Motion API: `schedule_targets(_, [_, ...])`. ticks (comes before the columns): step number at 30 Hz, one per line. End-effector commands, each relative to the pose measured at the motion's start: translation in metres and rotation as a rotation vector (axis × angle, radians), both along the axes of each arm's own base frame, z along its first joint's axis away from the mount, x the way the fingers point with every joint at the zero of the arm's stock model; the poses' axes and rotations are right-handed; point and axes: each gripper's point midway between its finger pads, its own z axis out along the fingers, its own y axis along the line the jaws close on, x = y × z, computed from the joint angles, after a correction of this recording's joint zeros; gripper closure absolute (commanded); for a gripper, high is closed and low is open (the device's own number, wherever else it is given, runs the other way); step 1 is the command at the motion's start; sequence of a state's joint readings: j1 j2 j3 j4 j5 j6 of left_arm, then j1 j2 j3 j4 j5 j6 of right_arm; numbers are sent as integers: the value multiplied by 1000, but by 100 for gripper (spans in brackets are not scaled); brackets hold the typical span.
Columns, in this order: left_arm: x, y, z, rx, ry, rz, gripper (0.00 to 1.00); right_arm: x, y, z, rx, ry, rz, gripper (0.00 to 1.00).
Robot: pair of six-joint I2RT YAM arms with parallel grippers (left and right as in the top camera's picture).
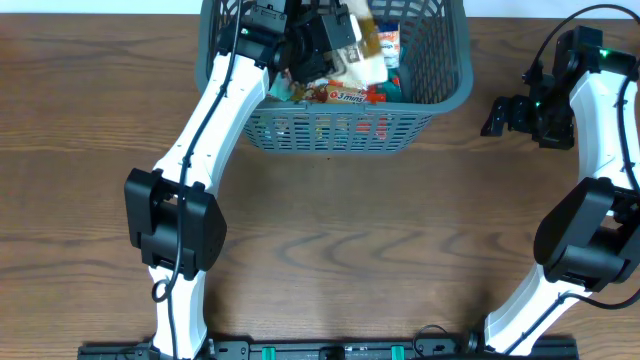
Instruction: Pack container
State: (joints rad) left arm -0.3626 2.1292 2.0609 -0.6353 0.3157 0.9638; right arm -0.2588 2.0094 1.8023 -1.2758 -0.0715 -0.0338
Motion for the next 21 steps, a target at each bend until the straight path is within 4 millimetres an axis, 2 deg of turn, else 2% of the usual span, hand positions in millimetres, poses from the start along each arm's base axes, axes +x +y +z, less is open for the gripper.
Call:
schedule_targets(1, [-3,3,26,-64,-2,55,10,2,-1,4,1,-22,3,1])
schedule_targets(2, [-4,4,30,-86,8,80,1,4,-1,5,-1,-30,3,1])
schedule_targets(5, [-6,18,55,-154,20,196,1,17,-7,8,-30,-83,2,1])
schedule_targets(9, [-10,62,114,-262,-36,443,1,48,-18,33,-116,-206,16,1])
schedule_targets(11, [-25,88,146,-322,-51,536,1,69,-17,64,-156,-306,63,1])
schedule_targets(13, [-46,110,169,-365,-46,594,1,84,-12,97,-187,-394,101,1])
schedule_targets(16, [-85,146,194,-426,-9,707,1,100,5,155,-216,-533,139,1])
schedule_targets(18, [-113,173,205,-478,26,827,1,100,18,188,-226,-603,159,1])
schedule_targets(21, [-155,208,213,-486,44,969,1,86,32,219,-221,-651,165,1])
